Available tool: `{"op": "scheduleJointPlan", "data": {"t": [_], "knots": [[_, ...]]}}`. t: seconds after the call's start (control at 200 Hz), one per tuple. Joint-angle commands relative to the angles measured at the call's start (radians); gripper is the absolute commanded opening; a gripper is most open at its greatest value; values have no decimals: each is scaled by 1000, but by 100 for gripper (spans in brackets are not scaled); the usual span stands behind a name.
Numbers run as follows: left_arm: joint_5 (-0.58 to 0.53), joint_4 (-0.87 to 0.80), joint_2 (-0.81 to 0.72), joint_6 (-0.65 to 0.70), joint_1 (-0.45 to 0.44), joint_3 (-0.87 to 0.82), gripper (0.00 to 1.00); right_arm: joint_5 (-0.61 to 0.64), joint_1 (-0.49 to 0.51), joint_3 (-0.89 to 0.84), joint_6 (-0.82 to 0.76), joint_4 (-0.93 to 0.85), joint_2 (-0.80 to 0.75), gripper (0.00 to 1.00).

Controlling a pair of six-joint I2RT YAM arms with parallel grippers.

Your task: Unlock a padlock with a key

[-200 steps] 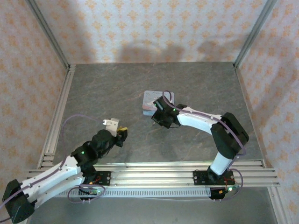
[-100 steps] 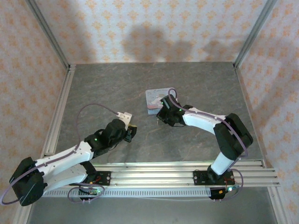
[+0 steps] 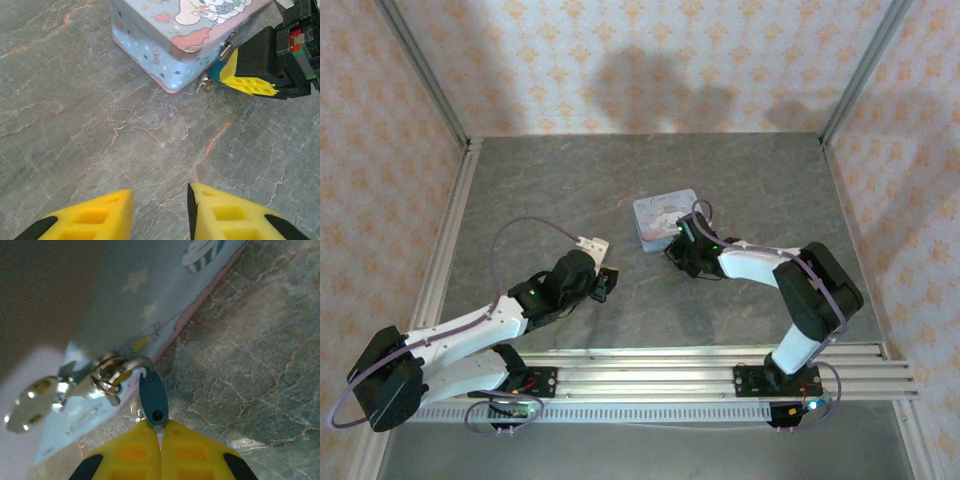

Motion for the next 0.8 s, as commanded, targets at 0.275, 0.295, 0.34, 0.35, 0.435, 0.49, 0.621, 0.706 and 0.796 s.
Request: {"op": "scheduleJointPlan", "data": {"t": [0.275, 0.295, 0.34, 0.35, 0.435, 0.49, 0.621, 0.706, 0.796], "knots": [[31, 11, 47, 0, 9, 44, 34, 225, -16, 101, 11, -147, -105, 0], [31, 11, 49, 1, 9, 45, 34, 223, -22, 105, 12, -157, -100, 0], [31, 9, 51, 3, 9, 45, 34, 211, -33, 104, 15, -161, -91, 0], [31, 9, 52, 4, 9, 45, 34, 210, -35, 102, 15, -160, -91, 0], [28, 6, 49, 8, 9, 44, 34, 186, -44, 88, 21, -146, -78, 0], [26, 5, 49, 10, 9, 42, 34, 178, -45, 85, 19, -143, -73, 0], [19, -7, 50, 14, 11, 48, 34, 165, -47, 86, 1, -155, -64, 0], [14, -29, 45, 17, 11, 59, 35, 166, -47, 93, -32, -180, -73, 0], [-4, -75, 33, 15, 14, 80, 37, 161, -47, 106, -95, -231, -98, 0]]}}
